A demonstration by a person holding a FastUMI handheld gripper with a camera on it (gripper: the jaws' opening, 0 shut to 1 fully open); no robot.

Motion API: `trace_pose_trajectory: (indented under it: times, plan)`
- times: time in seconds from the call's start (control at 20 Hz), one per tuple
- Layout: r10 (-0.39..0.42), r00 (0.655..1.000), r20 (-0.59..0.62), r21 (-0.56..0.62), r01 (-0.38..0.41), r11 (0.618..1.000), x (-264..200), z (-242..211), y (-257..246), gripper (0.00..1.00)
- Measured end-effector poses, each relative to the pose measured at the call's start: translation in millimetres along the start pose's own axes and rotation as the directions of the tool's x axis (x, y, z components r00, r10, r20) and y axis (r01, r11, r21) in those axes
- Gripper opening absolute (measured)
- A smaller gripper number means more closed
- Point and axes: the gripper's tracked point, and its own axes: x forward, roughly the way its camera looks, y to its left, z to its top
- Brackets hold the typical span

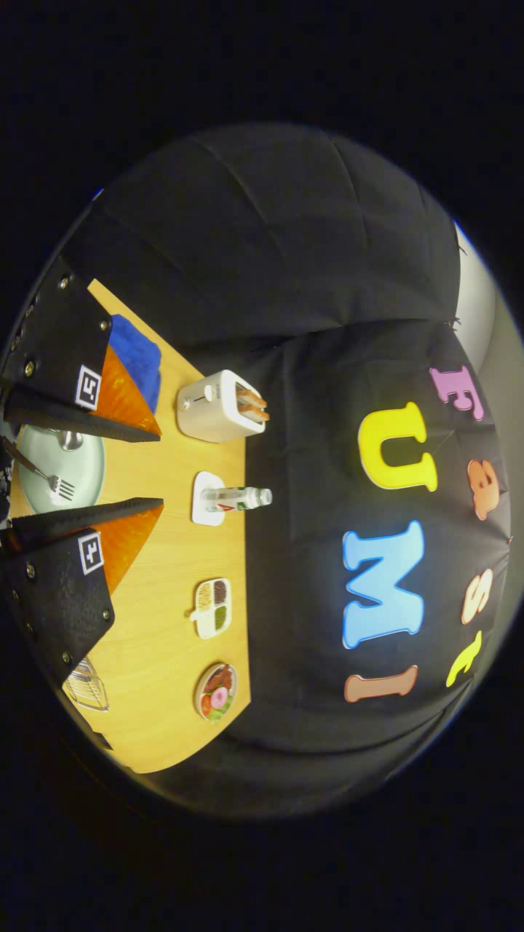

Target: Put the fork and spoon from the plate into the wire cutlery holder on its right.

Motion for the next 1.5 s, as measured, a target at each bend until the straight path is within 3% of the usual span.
trace_pose_trajectory:
  times: [0.15,0.35,0.7,0.9,0.95,1.05,1.15,1.2,1.5]
  plan:
    - [-0.008,0.990,-0.141,0.013,0.009,1.000,11.8,-45.5,-0.4,0.47]
    - [0.018,0.946,-0.322,0.050,-0.002,0.999,18.5,-107.4,7.1,0.47]
    - [-0.001,0.810,-0.586,0.072,0.053,0.996,25.0,-207.6,6.1,0.47]
    - [0.005,0.761,-0.649,0.082,0.064,0.995,25.3,-231.9,7.6,0.47]
    - [0.021,0.760,-0.649,0.104,0.061,0.993,29.1,-234.1,7.9,0.47]
    - [0.026,0.749,-0.662,0.112,0.064,0.992,29.1,-237.4,7.8,0.17]
    - [0.012,0.758,-0.652,0.115,0.083,0.990,23.7,-219.6,1.3,0.17]
    - [0.022,0.764,-0.645,0.126,0.078,0.989,38.0,-232.7,5.6,0.03]
    - [0.035,0.773,-0.634,0.153,0.080,0.985,36.1,-226.9,8.4,0.02]
